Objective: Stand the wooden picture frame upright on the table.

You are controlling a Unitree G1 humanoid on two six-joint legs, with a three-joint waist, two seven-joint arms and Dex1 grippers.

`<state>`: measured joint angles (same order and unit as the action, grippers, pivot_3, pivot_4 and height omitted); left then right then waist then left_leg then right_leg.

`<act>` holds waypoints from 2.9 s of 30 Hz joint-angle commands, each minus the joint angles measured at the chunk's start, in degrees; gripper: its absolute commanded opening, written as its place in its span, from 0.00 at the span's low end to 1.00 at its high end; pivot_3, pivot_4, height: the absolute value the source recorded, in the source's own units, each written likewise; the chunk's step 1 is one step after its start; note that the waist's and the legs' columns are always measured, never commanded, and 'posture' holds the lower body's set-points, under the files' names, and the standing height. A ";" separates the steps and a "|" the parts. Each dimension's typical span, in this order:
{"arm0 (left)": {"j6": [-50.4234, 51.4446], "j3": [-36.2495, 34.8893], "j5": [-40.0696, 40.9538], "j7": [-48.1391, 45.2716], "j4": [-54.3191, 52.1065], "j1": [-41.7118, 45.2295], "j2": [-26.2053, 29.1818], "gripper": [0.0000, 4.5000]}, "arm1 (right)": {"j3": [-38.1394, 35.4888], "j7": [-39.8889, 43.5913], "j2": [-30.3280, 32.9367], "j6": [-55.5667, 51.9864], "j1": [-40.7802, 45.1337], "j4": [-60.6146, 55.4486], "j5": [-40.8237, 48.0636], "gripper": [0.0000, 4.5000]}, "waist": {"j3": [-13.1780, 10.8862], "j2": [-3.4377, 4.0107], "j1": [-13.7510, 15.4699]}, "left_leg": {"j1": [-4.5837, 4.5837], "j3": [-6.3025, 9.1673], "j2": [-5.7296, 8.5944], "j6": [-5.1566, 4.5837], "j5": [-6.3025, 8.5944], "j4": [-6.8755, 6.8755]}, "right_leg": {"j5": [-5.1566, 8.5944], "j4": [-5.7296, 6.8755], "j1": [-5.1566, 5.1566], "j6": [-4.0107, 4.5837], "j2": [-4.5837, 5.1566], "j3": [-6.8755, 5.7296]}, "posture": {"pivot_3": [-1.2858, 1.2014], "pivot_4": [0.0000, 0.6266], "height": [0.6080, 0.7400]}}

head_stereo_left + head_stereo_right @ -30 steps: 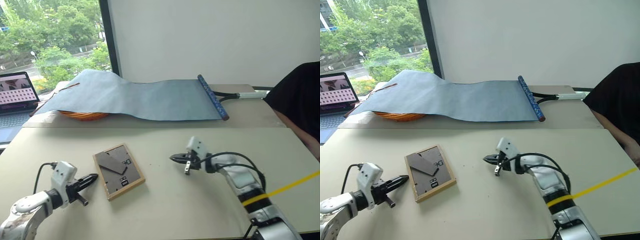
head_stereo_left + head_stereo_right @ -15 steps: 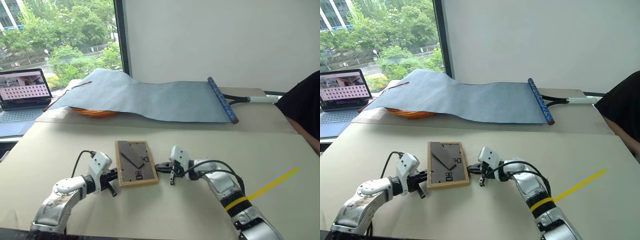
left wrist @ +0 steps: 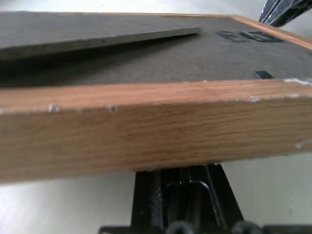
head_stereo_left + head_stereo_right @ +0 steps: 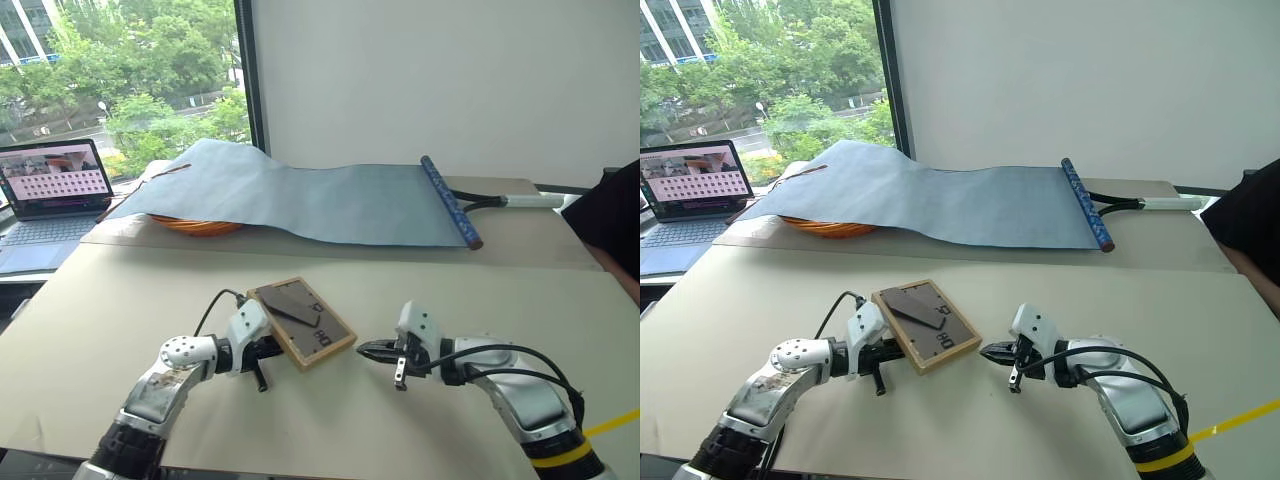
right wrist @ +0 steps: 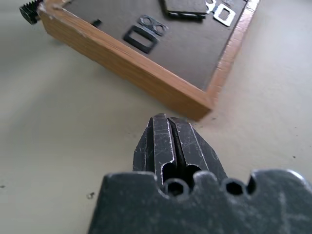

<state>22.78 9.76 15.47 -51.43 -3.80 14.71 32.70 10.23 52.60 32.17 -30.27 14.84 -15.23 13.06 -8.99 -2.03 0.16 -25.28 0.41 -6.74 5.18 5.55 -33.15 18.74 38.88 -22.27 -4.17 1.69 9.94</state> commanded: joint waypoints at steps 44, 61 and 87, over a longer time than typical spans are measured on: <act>18.82 4.21 -2.76 7.50 -7.93 -1.27 7.17 0.00 | 6.67 8.20 -5.04 -0.55 7.93 -0.09 -3.45 0.01 | 0.07 0.12 -0.72 | 0.12 0.19 0.00 0.08 0.05 0.14 | 0.22 -0.09 -0.06 0.35 -0.04 -0.10 | 0.52 0.24 0.80; 27.19 -27.82 4.58 7.50 -2.05 -10.14 21.87 0.00 | 2.95 11.01 1.74 3.20 10.32 6.75 -0.04 0.01 | -0.03 -0.12 -5.59 | 0.11 0.25 -0.07 0.02 0.07 0.53 | 0.23 0.09 -0.16 0.28 -0.15 -0.09 | 0.52 0.24 0.80; 69.71 -22.68 66.80 41.42 0.83 -0.54 3.49 0.98 | 9.85 10.04 -9.24 24.72 17.35 27.42 -8.09 0.00 | -0.23 -0.01 -1.93 | 0.00 0.90 0.21 0.17 0.11 0.27 | 0.09 -0.02 0.03 0.56 0.06 -0.75 | 0.52 0.24 0.80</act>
<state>90.34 -18.99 79.23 -13.69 -3.72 16.06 39.19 20.04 62.41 23.21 -7.39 31.06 12.78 4.99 -9.22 -2.04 -1.77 -25.29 1.32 -6.47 5.35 5.66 -32.90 18.83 38.86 -22.23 -3.63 1.80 9.18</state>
